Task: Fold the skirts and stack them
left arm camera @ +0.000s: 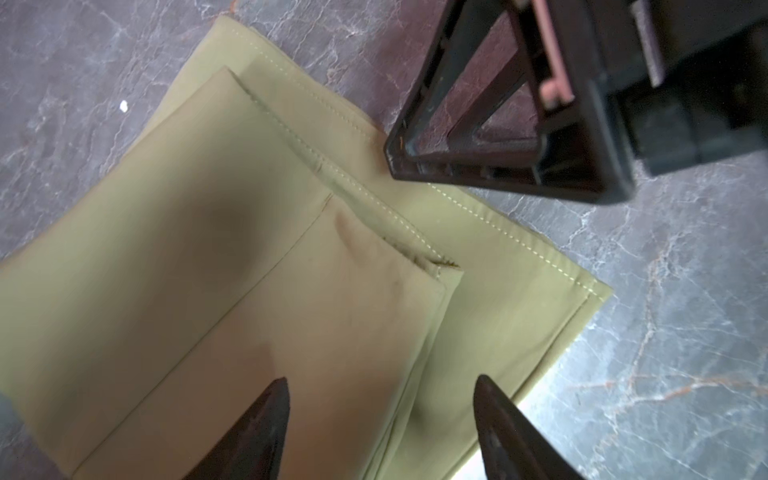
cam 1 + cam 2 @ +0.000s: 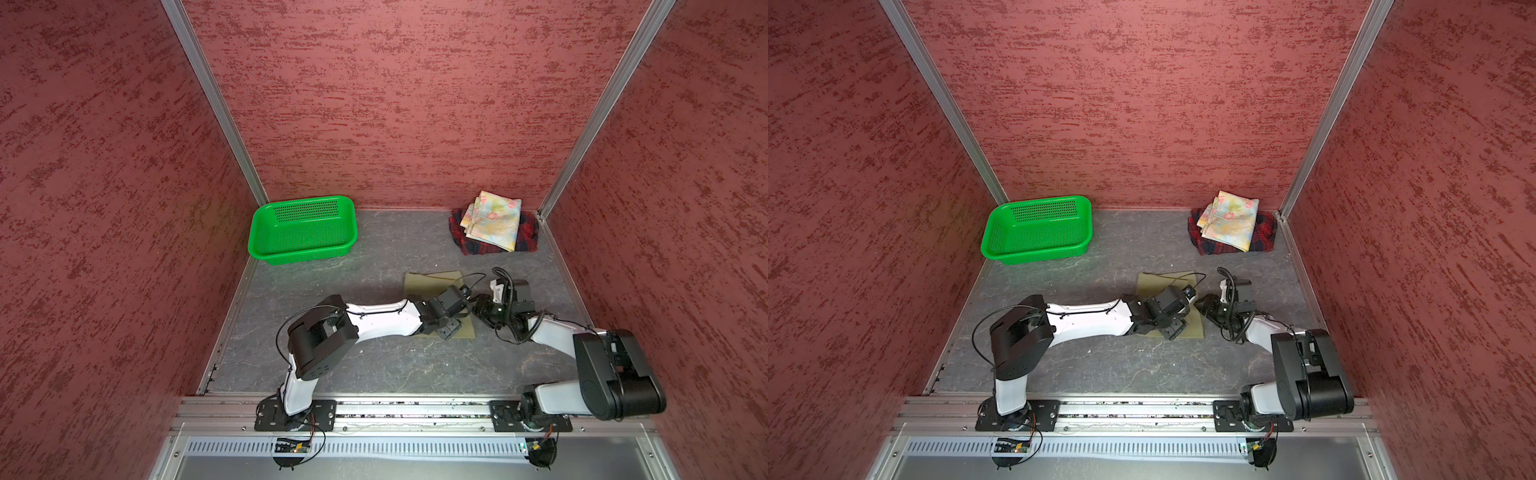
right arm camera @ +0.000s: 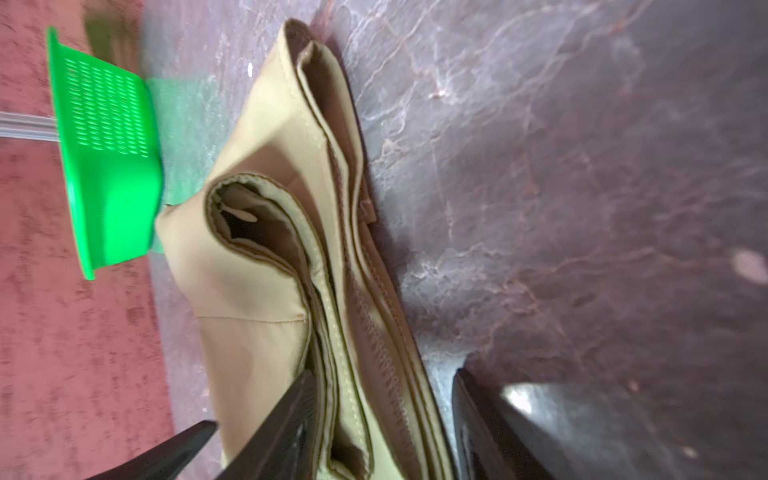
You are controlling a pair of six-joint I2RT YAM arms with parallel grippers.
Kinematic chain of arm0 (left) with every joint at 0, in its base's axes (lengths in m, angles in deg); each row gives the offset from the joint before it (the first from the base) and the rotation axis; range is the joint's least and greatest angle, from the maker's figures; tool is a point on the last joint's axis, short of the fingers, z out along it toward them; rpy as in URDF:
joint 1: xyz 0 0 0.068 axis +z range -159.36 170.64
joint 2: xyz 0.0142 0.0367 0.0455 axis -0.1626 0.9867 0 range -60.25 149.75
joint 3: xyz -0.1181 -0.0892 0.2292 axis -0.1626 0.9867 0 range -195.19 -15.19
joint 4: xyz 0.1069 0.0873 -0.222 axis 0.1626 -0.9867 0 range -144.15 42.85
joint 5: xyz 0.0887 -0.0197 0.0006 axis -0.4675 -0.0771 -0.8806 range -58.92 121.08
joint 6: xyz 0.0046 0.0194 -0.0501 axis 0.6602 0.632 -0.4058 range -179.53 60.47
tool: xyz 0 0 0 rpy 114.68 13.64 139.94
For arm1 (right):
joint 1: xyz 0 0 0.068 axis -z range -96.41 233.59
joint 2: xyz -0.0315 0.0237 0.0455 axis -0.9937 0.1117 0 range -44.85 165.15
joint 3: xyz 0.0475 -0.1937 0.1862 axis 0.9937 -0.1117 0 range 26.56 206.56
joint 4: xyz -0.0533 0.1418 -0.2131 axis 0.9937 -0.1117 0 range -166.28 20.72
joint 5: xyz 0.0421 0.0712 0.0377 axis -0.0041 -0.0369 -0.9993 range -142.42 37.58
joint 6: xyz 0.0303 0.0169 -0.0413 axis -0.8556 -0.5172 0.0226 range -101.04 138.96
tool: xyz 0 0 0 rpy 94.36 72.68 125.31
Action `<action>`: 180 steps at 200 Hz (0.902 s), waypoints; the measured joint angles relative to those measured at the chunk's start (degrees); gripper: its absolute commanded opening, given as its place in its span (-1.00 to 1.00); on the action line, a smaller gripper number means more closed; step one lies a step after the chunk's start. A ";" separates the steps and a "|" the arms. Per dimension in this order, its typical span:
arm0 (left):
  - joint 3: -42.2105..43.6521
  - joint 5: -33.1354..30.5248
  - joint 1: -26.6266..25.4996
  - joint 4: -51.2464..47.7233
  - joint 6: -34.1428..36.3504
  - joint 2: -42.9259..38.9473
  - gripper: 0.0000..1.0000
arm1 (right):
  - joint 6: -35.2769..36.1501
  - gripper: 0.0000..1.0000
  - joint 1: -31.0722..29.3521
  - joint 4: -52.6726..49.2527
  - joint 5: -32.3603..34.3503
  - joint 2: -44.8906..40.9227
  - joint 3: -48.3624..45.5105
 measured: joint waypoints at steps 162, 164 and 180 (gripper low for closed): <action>-4.87 -0.76 -1.66 2.91 6.82 7.30 -0.31 | -4.92 0.10 3.87 4.55 -5.75 0.85 -2.38; -4.85 -0.74 -1.66 2.97 6.88 7.30 -0.34 | -4.94 0.10 3.89 4.59 -5.77 0.85 -2.43; -4.63 -0.74 -1.62 3.93 6.86 7.30 -0.73 | -5.11 0.11 4.11 4.87 -6.01 0.85 -2.62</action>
